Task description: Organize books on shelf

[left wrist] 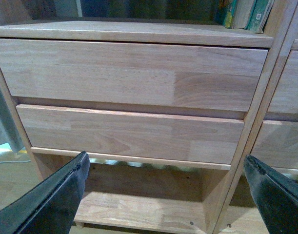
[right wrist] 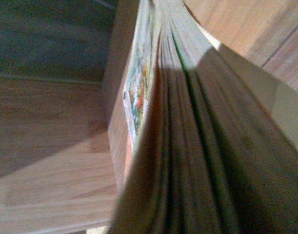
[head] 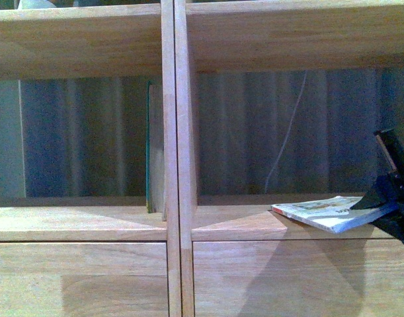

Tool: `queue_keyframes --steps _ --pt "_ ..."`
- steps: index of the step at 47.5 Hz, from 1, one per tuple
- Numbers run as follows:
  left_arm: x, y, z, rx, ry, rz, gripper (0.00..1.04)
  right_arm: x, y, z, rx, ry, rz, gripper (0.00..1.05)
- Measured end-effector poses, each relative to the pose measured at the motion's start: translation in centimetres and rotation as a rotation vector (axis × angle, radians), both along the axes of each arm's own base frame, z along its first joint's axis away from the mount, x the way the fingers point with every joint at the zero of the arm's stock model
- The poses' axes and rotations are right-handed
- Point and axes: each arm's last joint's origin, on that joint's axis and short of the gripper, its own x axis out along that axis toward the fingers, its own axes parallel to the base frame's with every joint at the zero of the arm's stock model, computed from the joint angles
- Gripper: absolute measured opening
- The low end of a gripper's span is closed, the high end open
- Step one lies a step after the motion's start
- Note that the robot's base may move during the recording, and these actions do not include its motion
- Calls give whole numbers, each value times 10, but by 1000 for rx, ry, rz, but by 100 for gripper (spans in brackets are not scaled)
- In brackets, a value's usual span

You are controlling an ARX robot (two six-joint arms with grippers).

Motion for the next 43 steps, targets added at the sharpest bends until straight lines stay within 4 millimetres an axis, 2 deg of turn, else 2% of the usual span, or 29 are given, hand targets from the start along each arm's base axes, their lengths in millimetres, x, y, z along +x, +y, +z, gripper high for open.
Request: queue_keyframes --steps 12,24,32,43 --pt "0 0 0 0 0 0 97 -58 -6 36 -107 -229 136 7" --pt "0 0 0 0 0 0 97 -107 -1 52 -178 -372 254 7" --pt "0 0 0 0 0 0 97 -134 19 50 -199 -423 339 7" --pt "0 0 0 0 0 0 97 -148 57 51 -200 -472 449 7"
